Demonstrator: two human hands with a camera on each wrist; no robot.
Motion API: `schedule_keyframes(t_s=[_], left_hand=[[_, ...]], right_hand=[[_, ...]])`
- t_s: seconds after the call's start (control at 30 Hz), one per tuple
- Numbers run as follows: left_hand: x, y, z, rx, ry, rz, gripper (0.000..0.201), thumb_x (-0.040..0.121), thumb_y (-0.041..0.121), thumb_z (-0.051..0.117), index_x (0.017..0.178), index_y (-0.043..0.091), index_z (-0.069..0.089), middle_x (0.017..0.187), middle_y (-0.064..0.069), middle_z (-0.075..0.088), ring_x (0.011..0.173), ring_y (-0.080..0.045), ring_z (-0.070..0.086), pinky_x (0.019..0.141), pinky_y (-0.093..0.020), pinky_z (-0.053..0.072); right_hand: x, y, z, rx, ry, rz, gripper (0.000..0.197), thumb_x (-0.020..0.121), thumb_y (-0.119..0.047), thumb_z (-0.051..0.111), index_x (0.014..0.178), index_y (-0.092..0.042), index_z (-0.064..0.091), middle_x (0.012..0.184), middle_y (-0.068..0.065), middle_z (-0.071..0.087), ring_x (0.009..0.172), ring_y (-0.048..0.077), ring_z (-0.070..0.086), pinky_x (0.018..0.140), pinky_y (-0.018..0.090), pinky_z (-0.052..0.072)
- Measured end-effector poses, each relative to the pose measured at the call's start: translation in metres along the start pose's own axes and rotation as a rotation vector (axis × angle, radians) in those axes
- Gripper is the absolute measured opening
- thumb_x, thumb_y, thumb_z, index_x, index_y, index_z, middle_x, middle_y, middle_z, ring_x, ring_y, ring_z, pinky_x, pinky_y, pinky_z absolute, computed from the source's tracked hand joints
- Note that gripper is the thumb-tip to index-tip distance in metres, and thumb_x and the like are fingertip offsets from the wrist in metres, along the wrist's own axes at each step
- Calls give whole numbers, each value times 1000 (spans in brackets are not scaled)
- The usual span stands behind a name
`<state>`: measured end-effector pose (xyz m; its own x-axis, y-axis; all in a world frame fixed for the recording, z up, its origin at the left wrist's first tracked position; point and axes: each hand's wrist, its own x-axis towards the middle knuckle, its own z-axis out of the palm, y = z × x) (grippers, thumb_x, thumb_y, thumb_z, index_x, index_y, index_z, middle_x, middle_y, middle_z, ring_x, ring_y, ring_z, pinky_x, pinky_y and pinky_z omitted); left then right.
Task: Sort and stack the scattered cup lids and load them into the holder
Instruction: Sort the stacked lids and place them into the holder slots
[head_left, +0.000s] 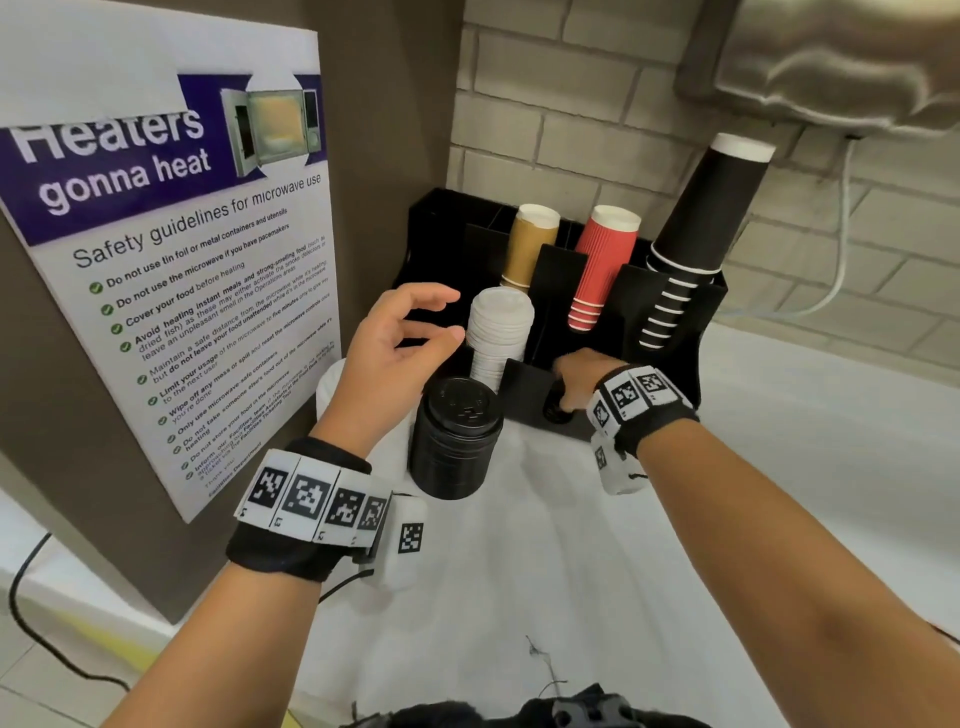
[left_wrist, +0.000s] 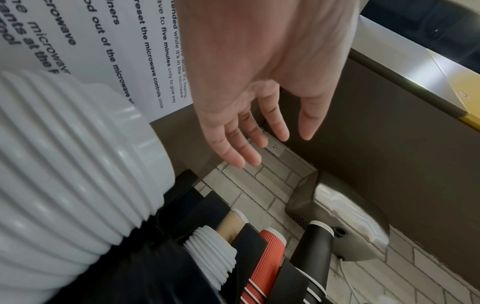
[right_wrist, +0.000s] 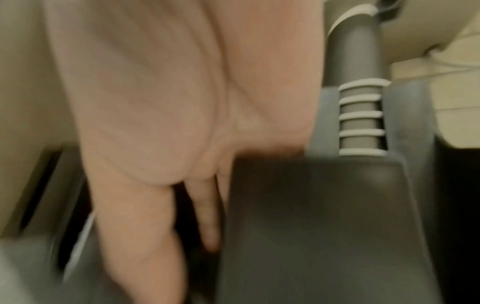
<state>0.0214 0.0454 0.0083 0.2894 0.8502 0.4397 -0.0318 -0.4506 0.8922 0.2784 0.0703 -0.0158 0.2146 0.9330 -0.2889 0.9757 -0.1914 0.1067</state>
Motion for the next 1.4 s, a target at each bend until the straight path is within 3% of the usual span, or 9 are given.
schedule_keyframes(t_s=[0.1, 0.17, 0.3, 0.4, 0.7, 0.87, 1.03, 1.2, 1.4], left_hand=[[0, 0, -3, -19, 16, -7, 28, 91, 12, 64, 110, 32, 60, 117, 6, 59, 92, -8, 63, 90, -26, 50], [0, -1, -4, -21, 19, -15, 28, 91, 13, 64, 110, 33, 61, 114, 9, 60, 91, -10, 62, 93, -33, 51], [-2, 0, -2, -28, 11, -11, 27, 90, 14, 65, 108, 34, 62, 109, 10, 61, 87, -9, 61, 90, -33, 52], [-6, -1, -2, -32, -5, -9, 27, 91, 13, 64, 108, 34, 61, 107, 12, 61, 86, -6, 61, 86, -28, 51], [-15, -3, -6, -24, 19, -32, 26, 91, 11, 64, 111, 27, 61, 107, 12, 59, 85, -1, 60, 79, -18, 51], [-18, -6, -8, 6, 38, -47, 43, 87, 12, 69, 124, 31, 56, 125, 12, 56, 112, -4, 57, 93, -22, 48], [-21, -6, 1, -79, -160, -105, 94, 64, 37, 81, 141, 51, 29, 154, 12, 31, 139, -15, 35, 110, -33, 36], [-22, -2, 12, -194, -197, -78, 94, 57, 38, 86, 135, 57, 37, 148, 6, 40, 127, -19, 53, 100, -41, 50], [-26, 1, 13, -178, -250, -7, 78, 59, 38, 83, 125, 60, 47, 128, 25, 54, 126, -20, 54, 99, -40, 51]], right_hand=[[-16, -5, -11, 349, 527, -69, 33, 86, 2, 49, 118, 0, 56, 118, 18, 55, 108, 33, 54, 92, 41, 47], [-31, -22, -18, 601, 640, -253, 30, 86, 1, 53, 115, -2, 58, 115, 17, 56, 104, 29, 55, 92, 40, 45], [-50, -60, -13, 606, 162, -514, 67, 79, -34, 77, 136, -18, 47, 135, 2, 50, 118, 11, 45, 95, 19, 41], [-47, -78, 1, 432, 24, -490, 97, 66, -46, 83, 145, -29, 30, 138, 5, 42, 127, 22, 41, 105, 37, 41], [-44, -84, 6, 451, 99, -470, 87, 68, -33, 82, 140, -26, 35, 124, 8, 48, 111, 25, 52, 92, 39, 51], [-58, -66, -16, 785, 276, -507, 75, 71, -24, 82, 135, -21, 43, 120, -1, 55, 107, 15, 56, 84, 14, 45], [-89, -59, -31, 1253, 205, -577, 66, 78, -19, 75, 135, -25, 43, 120, 12, 58, 110, 26, 59, 94, 35, 50], [-102, -58, -25, 1479, 113, -665, 63, 82, -12, 65, 139, -18, 40, 134, 22, 49, 120, 41, 52, 100, 59, 44], [-106, -34, -20, 1438, -45, -668, 64, 88, -13, 57, 147, -21, 34, 137, 23, 47, 120, 32, 56, 94, 44, 50]])
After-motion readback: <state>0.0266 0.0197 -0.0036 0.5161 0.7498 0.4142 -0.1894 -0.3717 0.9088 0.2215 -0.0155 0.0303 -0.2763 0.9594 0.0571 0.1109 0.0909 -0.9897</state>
